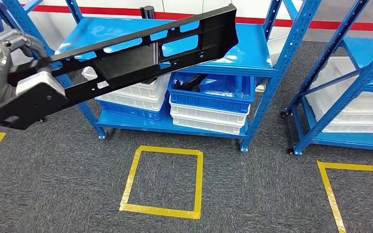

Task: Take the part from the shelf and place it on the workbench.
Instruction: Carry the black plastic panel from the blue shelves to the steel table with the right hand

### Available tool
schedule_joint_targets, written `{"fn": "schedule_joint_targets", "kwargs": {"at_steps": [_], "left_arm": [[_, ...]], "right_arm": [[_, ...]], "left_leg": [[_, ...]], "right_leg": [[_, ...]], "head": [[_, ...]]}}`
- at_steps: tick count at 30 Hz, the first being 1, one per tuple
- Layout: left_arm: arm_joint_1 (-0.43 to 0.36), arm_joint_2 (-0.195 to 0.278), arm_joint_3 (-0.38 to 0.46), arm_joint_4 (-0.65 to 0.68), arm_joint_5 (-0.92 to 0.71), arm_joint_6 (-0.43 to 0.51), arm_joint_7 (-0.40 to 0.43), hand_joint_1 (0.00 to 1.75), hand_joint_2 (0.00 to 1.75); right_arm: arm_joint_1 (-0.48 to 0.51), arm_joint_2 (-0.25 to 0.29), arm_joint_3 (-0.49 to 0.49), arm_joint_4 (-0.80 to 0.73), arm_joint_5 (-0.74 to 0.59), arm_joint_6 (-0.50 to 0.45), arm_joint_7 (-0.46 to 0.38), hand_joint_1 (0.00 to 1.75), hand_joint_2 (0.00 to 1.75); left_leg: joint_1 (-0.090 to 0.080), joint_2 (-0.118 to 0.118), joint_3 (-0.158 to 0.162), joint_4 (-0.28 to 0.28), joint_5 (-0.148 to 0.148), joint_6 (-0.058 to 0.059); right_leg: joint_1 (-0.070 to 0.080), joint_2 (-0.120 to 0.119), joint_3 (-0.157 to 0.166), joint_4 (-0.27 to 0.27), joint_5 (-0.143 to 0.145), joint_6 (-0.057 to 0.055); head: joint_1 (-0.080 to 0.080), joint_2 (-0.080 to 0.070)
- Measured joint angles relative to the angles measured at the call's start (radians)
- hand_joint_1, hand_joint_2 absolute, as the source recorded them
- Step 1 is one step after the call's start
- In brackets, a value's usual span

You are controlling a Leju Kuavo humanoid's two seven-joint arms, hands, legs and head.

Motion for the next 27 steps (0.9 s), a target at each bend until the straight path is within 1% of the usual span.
{"fn": "schedule_joint_targets", "kwargs": {"at_steps": [1, 2, 3, 4, 5, 6, 7, 8, 9, 10, 11, 12, 13, 14, 15, 16, 18, 21, 22, 23, 24, 26, 27], "left_arm": [[0.001, 0.001, 0.000, 0.000, 0.000, 0.000, 0.001, 1.75, 1.75], [0.001, 0.001, 0.000, -0.001, 0.000, 0.000, 0.002, 1.75, 1.75], [0.002, 0.002, 0.001, -0.001, 0.001, 0.000, 0.002, 1.75, 1.75], [0.002, 0.002, 0.001, -0.001, 0.001, 0.000, 0.003, 1.75, 1.75], [0.003, 0.002, 0.001, -0.001, 0.001, 0.000, 0.003, 1.75, 1.75], [0.004, 0.002, 0.001, -0.001, 0.001, 0.000, 0.003, 1.75, 1.75], [0.006, 0.002, 0.000, -0.001, 0.001, 0.000, 0.003, 1.75, 1.75], [0.007, 0.002, 0.000, -0.001, 0.001, 0.000, 0.003, 1.75, 1.75], [0.009, 0.002, -0.001, -0.001, 0.002, 0.000, 0.003, 1.75, 1.75], [0.010, 0.002, -0.002, -0.001, 0.002, 0.000, 0.003, 1.75, 1.75], [0.010, 0.002, -0.002, -0.001, 0.002, 0.000, 0.003, 1.75, 1.75], [0.010, 0.002, -0.002, -0.001, 0.002, 0.000, 0.003, 1.75, 1.75], [0.010, 0.002, -0.001, -0.001, 0.002, 0.000, 0.003, 1.75, 1.75], [0.009, 0.003, 0.000, -0.001, 0.002, 0.000, 0.003, 1.75, 1.75], [0.009, 0.004, 0.001, -0.002, 0.002, 0.000, 0.003, 1.75, 1.75], [0.009, 0.005, 0.001, -0.002, 0.002, 0.000, 0.003, 1.75, 1.75], [0.009, 0.006, 0.002, -0.002, 0.002, 0.000, 0.003, 1.75, 1.75], [0.009, 0.006, 0.002, -0.002, 0.002, 0.000, 0.003, 1.75, 1.75], [0.009, 0.006, 0.002, -0.002, 0.002, 0.000, 0.003, 1.75, 1.75], [0.009, 0.007, 0.002, -0.002, 0.002, 0.000, 0.003, 1.75, 1.75], [0.009, 0.008, 0.003, -0.002, 0.002, 0.000, 0.003, 1.75, 1.75], [0.010, 0.009, 0.006, -0.002, 0.002, 0.000, 0.003, 1.75, 1.75], [0.012, 0.009, 0.007, -0.003, 0.002, 0.000, 0.003, 1.75, 1.75]], "right_arm": [[0.000, 0.000, 0.000, 0.000, 0.000, 0.000, 0.000, 0.00, 0.00], [0.001, -0.001, 0.000, 0.000, 0.000, 0.000, 0.000, 0.00, 0.00], [0.001, -0.001, 0.000, 0.000, 0.000, 0.000, 0.000, 0.00, 0.00], [0.002, -0.001, 0.000, 0.000, 0.000, 0.000, 0.000, 0.00, 0.00], [0.002, -0.001, 0.000, 0.000, 0.000, 0.000, 0.000, 0.00, 0.00], [0.002, -0.001, 0.000, 0.000, 0.000, 0.000, 0.000, 0.00, 0.00], [0.002, -0.001, 0.000, 0.000, 0.000, 0.000, 0.000, 0.00, 0.00], [0.002, -0.001, 0.000, 0.000, 0.000, 0.000, 0.000, 0.00, 0.00], [0.002, -0.001, 0.000, 0.000, 0.000, 0.000, 0.000, 0.00, 0.00], [0.002, -0.001, 0.000, 0.000, 0.000, 0.000, 0.000, 0.00, 0.00], [0.002, -0.001, 0.000, 0.000, 0.000, 0.000, 0.000, 0.00, 0.00], [0.001, -0.001, 0.000, 0.000, 0.000, 0.000, 0.001, 0.00, 0.00], [0.000, -0.002, 0.000, 0.000, 0.000, 0.000, 0.001, 0.00, 0.00], [-0.001, -0.002, 0.000, 0.000, 0.000, 0.000, 0.000, 0.00, 0.00], [-0.001, -0.002, 0.000, 0.000, 0.000, 0.000, 0.000, 0.00, 0.00], [-0.001, -0.002, 0.000, 0.000, 0.000, 0.000, 0.000, 0.00, 0.00], [-0.001, -0.002, 0.000, 0.000, 0.000, 0.000, -0.001, 0.00, 0.00], [-0.001, -0.002, 0.000, 0.000, -0.001, 0.000, -0.001, 0.00, 0.00], [-0.001, -0.002, 0.000, 0.000, -0.001, 0.000, -0.001, 0.00, 0.00], [-0.001, -0.002, 0.000, 0.000, -0.001, 0.000, -0.001, 0.00, 0.00], [-0.001, -0.001, 0.000, 0.000, -0.001, 0.000, -0.001, 0.00, 0.00], [-0.001, -0.001, 0.000, 0.000, -0.001, 0.000, -0.001, 0.00, 0.00], [-0.001, -0.001, 0.000, 0.000, -0.001, 0.000, -0.001, 0.00, 0.00]], "left_leg": [[-0.002, 0.000, -0.006, -0.001, 0.005, 0.006], [-0.001, 0.001, -0.012, -0.002, 0.010, 0.014], [0.000, 0.002, -0.019, -0.003, 0.016, 0.022], [0.001, 0.004, -0.025, -0.006, 0.023, 0.031], [0.001, 0.005, -0.032, -0.007, 0.030, 0.037], [-0.002, 0.004, -0.039, -0.006, 0.035, 0.042], [-0.006, 0.005, -0.046, -0.006, 0.040, 0.046], [-0.009, 0.004, -0.053, -0.005, 0.045, 0.049], [-0.013, 0.004, -0.059, -0.005, 0.050, 0.050], [-0.015, 0.003, -0.064, -0.003, 0.054, 0.051], [-0.017, 0.002, -0.068, -0.001, 0.056, 0.050], [-0.019, 0.002, -0.072, 0.002, 0.058, 0.049], [-0.020, 0.002, -0.075, 0.004, 0.060, 0.046], [-0.020, 0.002, -0.077, 0.006, 0.063, 0.042], [-0.019, 0.003, -0.080, 0.008, 0.067, 0.037], [-0.018, 0.004, -0.083, 0.008, 0.071, 0.032], [-0.016, 0.004, -0.085, 0.009, 0.077, 0.026], [-0.017, 0.004, -0.085, 0.009, 0.078, 0.025], [-0.018, 0.004, -0.086, 0.010, 0.077, 0.024], [-0.019, 0.003, -0.090, 0.017, 0.068, 0.021], [-0.018, 0.002, -0.100, 0.037, 0.048, 0.017], [-0.005, 0.002, -0.162, 0.208, -0.048, -0.002], [0.002, 0.002, -0.179, 0.274, -0.079, -0.011]], "right_leg": [[0.000, 0.001, -0.003, 0.000, 0.006, 0.006], [-0.002, 0.001, -0.009, 0.003, 0.004, 0.011], [-0.002, 0.002, -0.018, 0.016, -0.009, 0.015], [-0.002, 0.002, -0.034, 0.050, -0.037, 0.017], [-0.003, 0.002, -0.057, 0.105, -0.078, 0.018], [-0.002, 0.002, -0.084, 0.179, -0.124, 0.018], [-0.003, 0.002, -0.109, 0.253, -0.159, 0.018], [-0.002, 0.002, -0.124, 0.305, -0.177, 0.018], [-0.002, 0.002, -0.121, 0.320, -0.175, 0.016], [0.000, 0.002, -0.096, 0.290, -0.153, 0.012], [0.002, 0.002, -0.053, 0.223, -0.122, 0.008], [0.005, 0.002, -0.003, 0.140, -0.097, 0.001], [0.009, 0.002, 0.040, 0.069, -0.079, -0.003], [0.012, 0.002, 0.066, 0.022, -0.071, -0.007], [0.015, 0.002, 0.076, 0.000, -0.070, -0.009], [0.018, 0.002, 0.075, -0.002, -0.066, -0.011], [0.019, 0.002, 0.071, -0.002, -0.062, -0.016], [0.019, 0.002, 0.070, -0.003, -0.060, -0.018], [0.016, 0.001, 0.070, -0.006, -0.057, -0.020], [0.013, -0.001, 0.068, -0.008, -0.053, -0.022], [0.010, -0.003, 0.065, -0.011, -0.048, -0.025], [0.007, -0.007, 0.046, -0.011, -0.031, -0.029], [0.006, -0.007, 0.035, -0.009, -0.024, -0.029]], "head": [[0.000, 0.000], [0.000, 0.000], [0.001, 0.000], [0.001, 0.000], [0.002, 0.000], [0.003, 0.000], [0.003, 0.000], [0.003, 0.000], [0.003, 0.000], [0.003, 0.000], [0.003, 0.000], [0.003, 0.000], [0.002, 0.000], [0.003, 0.000], [0.003, 0.000], [0.003, 0.000], [0.004, 0.000], [0.004, 0.000], [0.004, 0.000], [0.004, 0.000], [0.003, 0.000], [0.002, 0.000], [0.002, 0.000]]}}
